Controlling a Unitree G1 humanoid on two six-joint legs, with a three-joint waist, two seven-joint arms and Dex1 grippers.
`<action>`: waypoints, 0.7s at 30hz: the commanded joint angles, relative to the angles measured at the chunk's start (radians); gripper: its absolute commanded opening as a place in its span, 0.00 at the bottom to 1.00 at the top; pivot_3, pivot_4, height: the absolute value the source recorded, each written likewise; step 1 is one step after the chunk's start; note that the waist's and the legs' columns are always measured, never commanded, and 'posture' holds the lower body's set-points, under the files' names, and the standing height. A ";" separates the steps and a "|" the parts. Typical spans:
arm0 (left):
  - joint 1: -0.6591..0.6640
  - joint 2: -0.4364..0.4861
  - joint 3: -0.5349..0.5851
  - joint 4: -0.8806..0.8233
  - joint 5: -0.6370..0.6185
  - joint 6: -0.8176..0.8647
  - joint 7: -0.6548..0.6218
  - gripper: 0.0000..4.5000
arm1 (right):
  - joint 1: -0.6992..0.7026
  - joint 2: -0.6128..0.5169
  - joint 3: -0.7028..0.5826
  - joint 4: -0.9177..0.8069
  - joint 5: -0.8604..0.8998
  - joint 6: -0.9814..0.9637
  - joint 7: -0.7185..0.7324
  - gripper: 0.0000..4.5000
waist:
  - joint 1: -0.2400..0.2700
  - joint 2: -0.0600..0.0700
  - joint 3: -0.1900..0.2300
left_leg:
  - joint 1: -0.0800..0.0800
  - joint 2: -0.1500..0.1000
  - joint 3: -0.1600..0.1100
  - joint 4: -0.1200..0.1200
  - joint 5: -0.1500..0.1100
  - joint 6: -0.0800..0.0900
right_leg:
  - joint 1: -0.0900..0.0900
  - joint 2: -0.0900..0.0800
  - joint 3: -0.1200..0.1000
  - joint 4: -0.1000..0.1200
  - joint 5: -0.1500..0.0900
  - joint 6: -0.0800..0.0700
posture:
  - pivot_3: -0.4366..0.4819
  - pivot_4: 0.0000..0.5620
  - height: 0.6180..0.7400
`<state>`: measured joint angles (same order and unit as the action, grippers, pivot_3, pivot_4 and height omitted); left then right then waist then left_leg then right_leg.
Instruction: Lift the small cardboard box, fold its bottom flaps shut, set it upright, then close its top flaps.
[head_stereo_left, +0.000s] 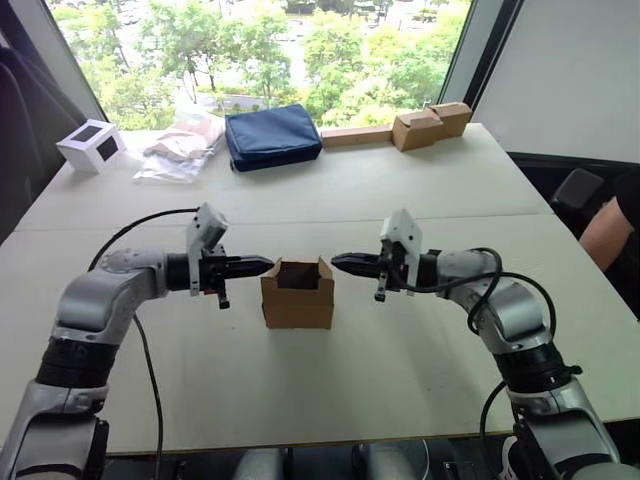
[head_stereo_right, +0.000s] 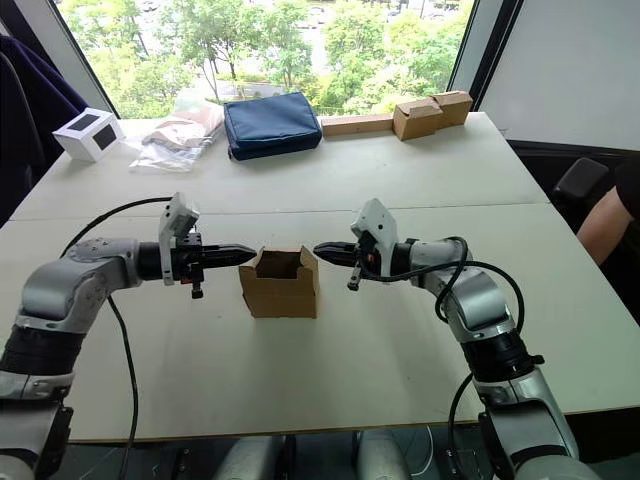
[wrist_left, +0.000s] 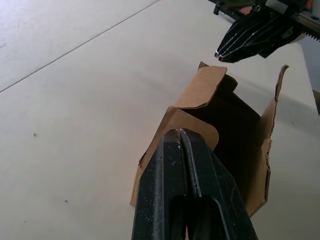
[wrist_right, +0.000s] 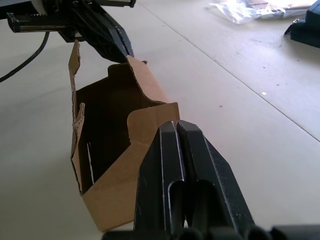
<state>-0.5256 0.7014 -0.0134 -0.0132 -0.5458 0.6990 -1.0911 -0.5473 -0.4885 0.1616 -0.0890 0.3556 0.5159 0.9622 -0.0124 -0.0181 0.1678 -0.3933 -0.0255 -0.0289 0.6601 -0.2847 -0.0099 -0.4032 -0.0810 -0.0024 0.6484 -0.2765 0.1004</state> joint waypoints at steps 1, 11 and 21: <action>-0.011 -0.012 -0.032 0.002 0.042 -0.053 -0.007 0.01 | -0.018 0.011 0.013 -0.005 -0.011 -0.027 0.003 0.00 | 0.000 0.000 0.000 | 0.000 0.000 0.000 0.000 0.000 0.000 | 0.000 0.000 0.000 0.000 0.000 0.000 | 0.48 0.27 0.98; -0.006 -0.041 -0.068 0.026 0.088 -0.088 -0.016 0.01 | -0.036 0.030 0.064 0.037 -0.049 -0.066 0.013 0.00 | 0.000 0.000 0.000 | 0.000 0.000 0.000 0.000 0.000 0.000 | 0.000 0.001 0.000 0.000 0.000 0.000 | 0.48 0.27 0.98; 0.004 -0.050 -0.078 0.025 0.106 -0.095 -0.019 0.01 | -0.037 0.042 0.106 0.099 -0.116 -0.115 0.009 0.00 | 0.000 0.000 0.000 | 0.000 0.000 0.000 0.000 0.000 0.000 | 0.000 0.001 0.000 0.000 0.000 0.000 | 0.48 0.27 0.98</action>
<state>-0.5216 0.6506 -0.0924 0.0260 -0.4457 0.6091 -1.1093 -0.5685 -0.4499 0.2671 0.0031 0.2579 0.4252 0.9764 -0.0121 -0.0182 0.1678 -0.3932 -0.0254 -0.0290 0.6604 -0.2847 -0.0100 -0.4032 -0.0805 -0.0024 0.6486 -0.2765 0.1005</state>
